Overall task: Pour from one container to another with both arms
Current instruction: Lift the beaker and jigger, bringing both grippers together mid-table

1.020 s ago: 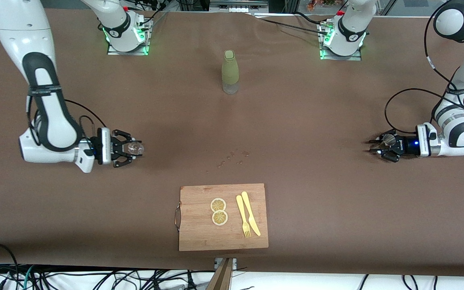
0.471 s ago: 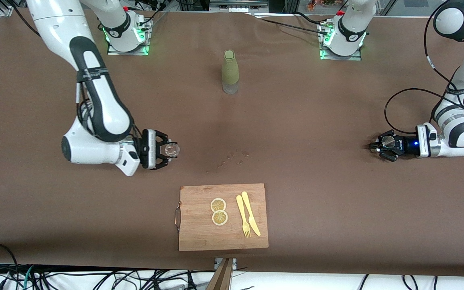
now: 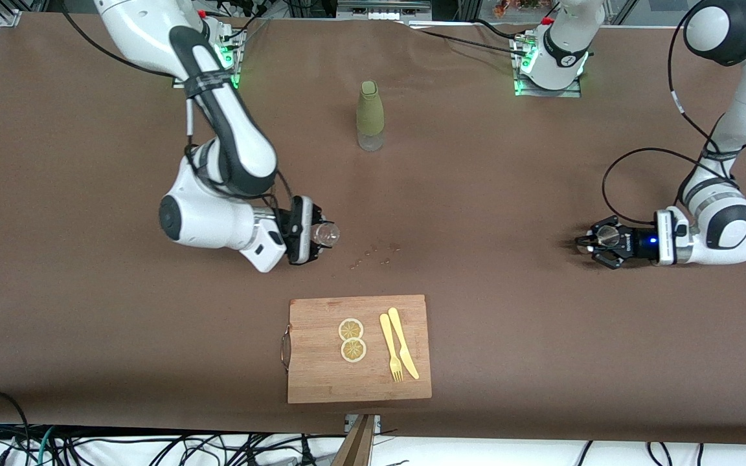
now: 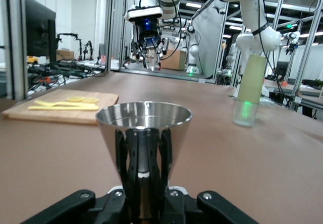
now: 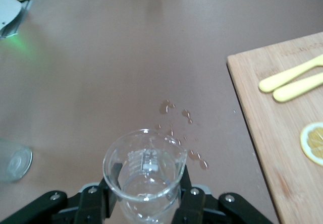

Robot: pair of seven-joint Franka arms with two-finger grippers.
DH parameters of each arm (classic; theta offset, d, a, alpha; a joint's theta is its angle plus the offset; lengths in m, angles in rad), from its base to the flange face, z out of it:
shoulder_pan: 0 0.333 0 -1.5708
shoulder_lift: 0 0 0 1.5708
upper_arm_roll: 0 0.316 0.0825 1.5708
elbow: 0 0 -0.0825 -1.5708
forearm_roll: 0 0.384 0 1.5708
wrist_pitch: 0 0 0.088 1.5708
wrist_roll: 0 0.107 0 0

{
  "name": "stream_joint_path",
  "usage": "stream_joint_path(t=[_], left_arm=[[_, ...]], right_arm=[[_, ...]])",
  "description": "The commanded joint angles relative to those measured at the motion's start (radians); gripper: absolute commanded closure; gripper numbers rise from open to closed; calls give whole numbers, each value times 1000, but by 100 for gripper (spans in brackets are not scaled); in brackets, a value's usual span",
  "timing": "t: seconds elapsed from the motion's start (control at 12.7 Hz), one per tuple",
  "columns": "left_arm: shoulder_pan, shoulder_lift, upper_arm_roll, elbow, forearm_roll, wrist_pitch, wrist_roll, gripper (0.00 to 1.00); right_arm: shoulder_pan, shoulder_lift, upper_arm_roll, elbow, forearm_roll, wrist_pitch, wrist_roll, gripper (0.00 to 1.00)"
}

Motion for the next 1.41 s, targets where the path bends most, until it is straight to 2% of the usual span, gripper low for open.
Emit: stream_joint_path(t=[0.0,0.39,0.71,1.18,1.33], left_arm=[[-78,-49,10,-83,-91,23,-5,100],[-191,-110,10,-185,-235,112,-2,100],[-292,-135,10,-231,-362,195,7,100],[-447,-185,10,-294,-557,337,25,100],[-504,-193,10,-311,-638,376,45,100]], right_arm=[[55,4,-9,47,-89,18,147,77],[116,7,-9,72,-211,18,282,77],[144,10,-12,87,-258,19,337,77],[158,30,-33,133,-268,-11,341,77],[167,32,-33,138,-301,-11,344,77]])
